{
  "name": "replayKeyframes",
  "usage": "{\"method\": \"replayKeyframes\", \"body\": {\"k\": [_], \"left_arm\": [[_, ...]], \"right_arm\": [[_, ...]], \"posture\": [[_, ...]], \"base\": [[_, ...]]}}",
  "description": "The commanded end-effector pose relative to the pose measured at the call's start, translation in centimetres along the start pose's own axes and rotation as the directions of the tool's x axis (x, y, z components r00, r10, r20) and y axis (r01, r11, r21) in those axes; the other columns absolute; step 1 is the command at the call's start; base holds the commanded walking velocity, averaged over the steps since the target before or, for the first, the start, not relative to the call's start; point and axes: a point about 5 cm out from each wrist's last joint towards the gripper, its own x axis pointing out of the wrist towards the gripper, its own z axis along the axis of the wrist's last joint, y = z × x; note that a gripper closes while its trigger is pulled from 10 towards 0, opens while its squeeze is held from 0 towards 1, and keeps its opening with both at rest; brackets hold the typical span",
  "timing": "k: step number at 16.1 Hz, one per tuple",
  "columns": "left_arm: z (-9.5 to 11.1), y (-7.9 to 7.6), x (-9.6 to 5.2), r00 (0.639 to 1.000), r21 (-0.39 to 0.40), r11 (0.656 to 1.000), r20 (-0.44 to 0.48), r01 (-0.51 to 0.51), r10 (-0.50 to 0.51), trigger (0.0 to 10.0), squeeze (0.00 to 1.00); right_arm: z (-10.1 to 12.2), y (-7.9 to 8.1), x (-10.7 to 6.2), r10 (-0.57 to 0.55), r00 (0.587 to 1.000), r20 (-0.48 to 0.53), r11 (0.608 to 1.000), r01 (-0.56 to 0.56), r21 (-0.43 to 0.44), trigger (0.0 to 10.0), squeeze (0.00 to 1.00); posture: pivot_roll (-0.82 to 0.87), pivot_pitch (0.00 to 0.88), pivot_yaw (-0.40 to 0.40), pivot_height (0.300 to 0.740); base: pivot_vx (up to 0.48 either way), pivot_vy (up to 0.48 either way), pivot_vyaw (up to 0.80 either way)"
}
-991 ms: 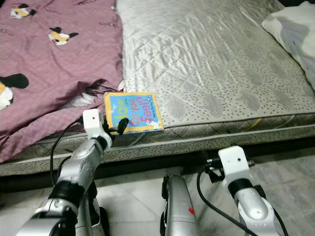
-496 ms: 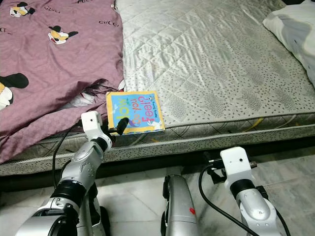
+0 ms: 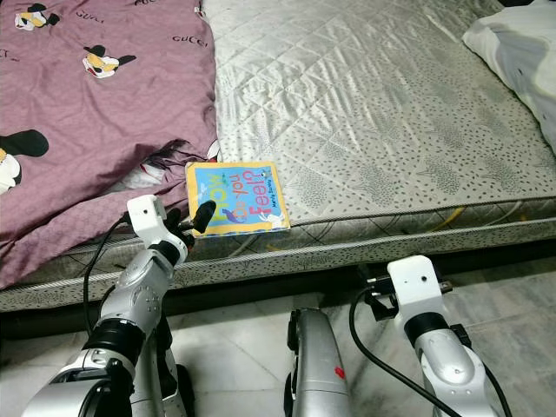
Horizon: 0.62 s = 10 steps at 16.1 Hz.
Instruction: Clean up the room
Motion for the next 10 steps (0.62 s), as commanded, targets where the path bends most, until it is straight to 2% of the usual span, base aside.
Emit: {"method": "replayKeyframes", "body": {"k": [1,5,10], "left_arm": [[-0.24,0.17,-0.26,1.0,-0.008,1.0,0.007,-0.001,0.002,10.0,0.0],[-0.27,-0.2,-0.05,1.0,-0.011,1.0,0.003,0.01,-0.01,10.0,0.0],[-0.75,-0.19,-0.28,0.999,-0.005,0.999,0.005,-0.032,0.032,10.0,0.0]], "right_arm": [[-0.2,0.1,-0.15,-0.005,1.0,-0.011,1.0,0.005,0.005,10.0,0.0],[-0.09,0.23,0.08,-0.002,1.0,-0.006,1.0,0.002,0.008,10.0,0.0],[-0.39,0.07,0.08,-0.002,1.0,-0.014,1.0,0.002,0.001,10.0,0.0]], "posture": [[-0.24,0.233,-0.044,0.555],[-0.24,0.232,-0.044,0.555],[-0.24,0.232,-0.043,0.555]], "base": [[0.371,0.0,0.0],[0.354,0.0,0.0],[0.0,0.0,0.0]]}}
